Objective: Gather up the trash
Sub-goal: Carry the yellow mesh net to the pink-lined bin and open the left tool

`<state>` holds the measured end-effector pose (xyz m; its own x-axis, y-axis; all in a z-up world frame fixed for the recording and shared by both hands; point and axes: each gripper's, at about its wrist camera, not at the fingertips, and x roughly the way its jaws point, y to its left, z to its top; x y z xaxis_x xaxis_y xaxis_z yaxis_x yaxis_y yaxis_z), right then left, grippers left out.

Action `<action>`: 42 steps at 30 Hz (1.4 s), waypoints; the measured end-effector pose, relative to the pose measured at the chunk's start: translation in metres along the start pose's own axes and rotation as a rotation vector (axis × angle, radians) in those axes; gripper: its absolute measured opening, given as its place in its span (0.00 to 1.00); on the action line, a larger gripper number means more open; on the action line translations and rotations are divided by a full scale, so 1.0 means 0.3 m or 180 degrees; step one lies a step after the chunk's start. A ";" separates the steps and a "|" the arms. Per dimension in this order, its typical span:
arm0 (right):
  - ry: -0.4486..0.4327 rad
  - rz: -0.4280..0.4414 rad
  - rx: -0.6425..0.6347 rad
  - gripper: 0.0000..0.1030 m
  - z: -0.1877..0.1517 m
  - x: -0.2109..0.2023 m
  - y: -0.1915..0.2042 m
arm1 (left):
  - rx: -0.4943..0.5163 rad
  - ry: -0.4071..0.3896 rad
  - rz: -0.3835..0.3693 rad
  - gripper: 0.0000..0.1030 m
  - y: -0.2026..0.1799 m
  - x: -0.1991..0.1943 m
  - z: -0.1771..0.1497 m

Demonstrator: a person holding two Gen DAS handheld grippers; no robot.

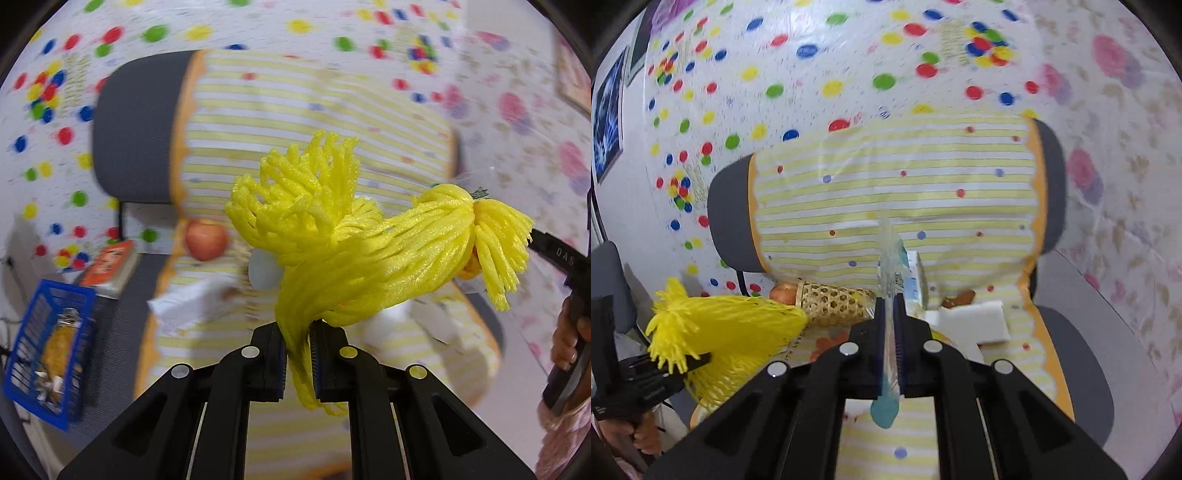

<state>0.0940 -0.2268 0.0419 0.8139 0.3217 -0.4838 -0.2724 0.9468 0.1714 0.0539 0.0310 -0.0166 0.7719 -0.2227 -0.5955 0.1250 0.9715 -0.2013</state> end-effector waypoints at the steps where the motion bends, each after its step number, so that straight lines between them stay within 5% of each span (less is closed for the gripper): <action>1: -0.0042 -0.0010 0.0064 0.05 -0.031 -0.052 -0.015 | 0.0040 0.0001 -0.0057 0.11 -0.027 -0.006 -0.009; 8: -0.0148 -0.0494 0.0258 0.05 -0.245 -0.309 -0.092 | 0.0440 0.0097 -0.0514 0.11 -0.283 -0.032 -0.138; 20: 0.0100 -0.1178 0.0913 0.05 -0.635 -0.582 -0.241 | 0.0960 0.0535 -0.1270 0.12 -0.627 0.028 -0.437; 28: 0.0366 -0.1323 0.1331 0.05 -0.816 -0.602 -0.324 | 0.1116 0.0947 -0.1501 0.13 -0.745 0.127 -0.579; 38: 0.0677 -0.1267 0.1631 0.05 -0.927 -0.518 -0.439 | 0.1253 0.1313 -0.1421 0.19 -0.831 0.267 -0.611; 42: 0.0810 -0.1264 0.1711 0.06 -0.967 -0.472 -0.478 | 0.1333 0.1434 -0.1477 0.38 -0.866 0.309 -0.603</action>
<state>-0.1311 -0.4058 -0.1633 0.6363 0.0073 -0.7714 0.3637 0.8790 0.3083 -0.0198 -0.2566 -0.1602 0.2657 -0.5392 -0.7992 0.6688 0.7001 -0.2500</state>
